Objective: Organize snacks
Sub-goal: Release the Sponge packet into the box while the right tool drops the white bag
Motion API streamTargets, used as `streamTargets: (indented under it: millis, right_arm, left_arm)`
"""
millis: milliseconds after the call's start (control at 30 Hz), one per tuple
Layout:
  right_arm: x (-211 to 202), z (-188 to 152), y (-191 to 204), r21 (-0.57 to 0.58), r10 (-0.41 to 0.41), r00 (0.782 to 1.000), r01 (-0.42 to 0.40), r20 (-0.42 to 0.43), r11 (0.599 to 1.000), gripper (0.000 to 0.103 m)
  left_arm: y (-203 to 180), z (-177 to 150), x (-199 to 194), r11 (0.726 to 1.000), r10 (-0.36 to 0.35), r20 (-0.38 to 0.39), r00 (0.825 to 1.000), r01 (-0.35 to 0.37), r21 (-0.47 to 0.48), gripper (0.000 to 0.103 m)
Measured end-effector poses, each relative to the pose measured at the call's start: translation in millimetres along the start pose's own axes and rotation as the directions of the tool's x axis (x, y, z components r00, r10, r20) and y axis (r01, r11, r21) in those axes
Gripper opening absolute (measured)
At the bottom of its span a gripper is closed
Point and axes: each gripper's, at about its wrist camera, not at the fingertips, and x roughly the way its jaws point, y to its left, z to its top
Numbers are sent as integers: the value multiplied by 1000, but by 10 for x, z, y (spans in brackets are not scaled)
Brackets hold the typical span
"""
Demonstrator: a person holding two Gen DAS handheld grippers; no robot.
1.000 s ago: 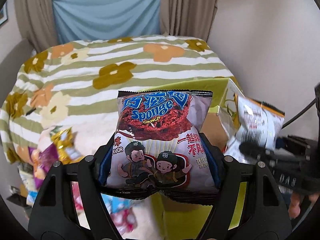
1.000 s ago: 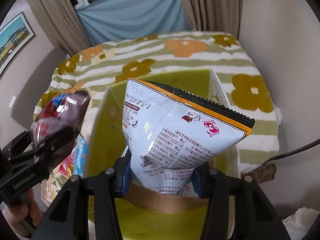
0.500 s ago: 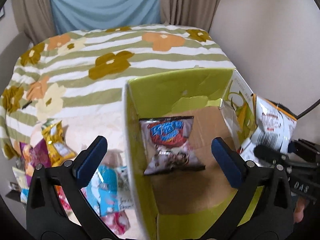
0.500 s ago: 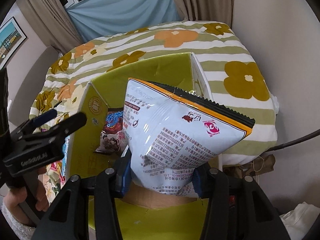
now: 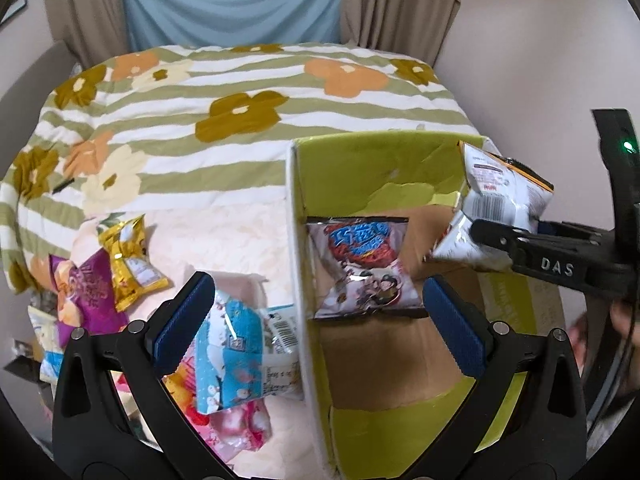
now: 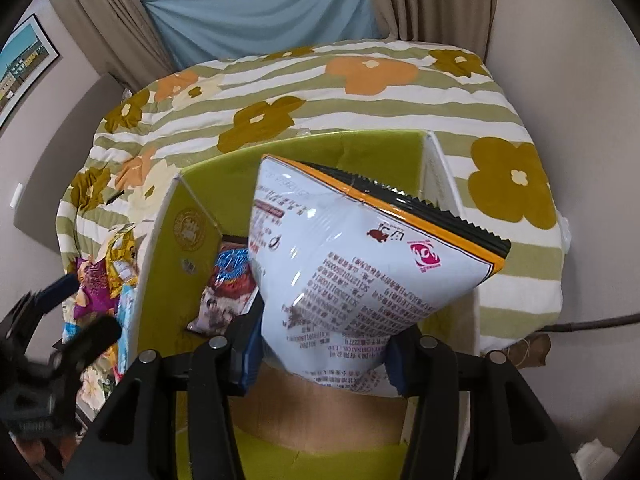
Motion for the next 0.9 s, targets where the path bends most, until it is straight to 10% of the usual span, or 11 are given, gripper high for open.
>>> streamTargets:
  millis: [100, 133, 900]
  right_arm:
    - [69, 7, -17, -3, 17, 1000, -17, -2, 1000, 100]
    - [55, -11, -17, -5, 16, 1000, -16, 12, 1000, 102]
    - [-1034, -242, 363, -144, 106, 966, -73, 234, 987, 102]
  left_arm:
    - [44, -48, -4, 1000, 5, -2, 1000, -5, -11, 103]
    - [55, -62, -5, 1000, 7, -2, 1000, -7, -15, 103]
    - [24, -163, -951, 997, 54, 165, 985, -45, -61, 103]
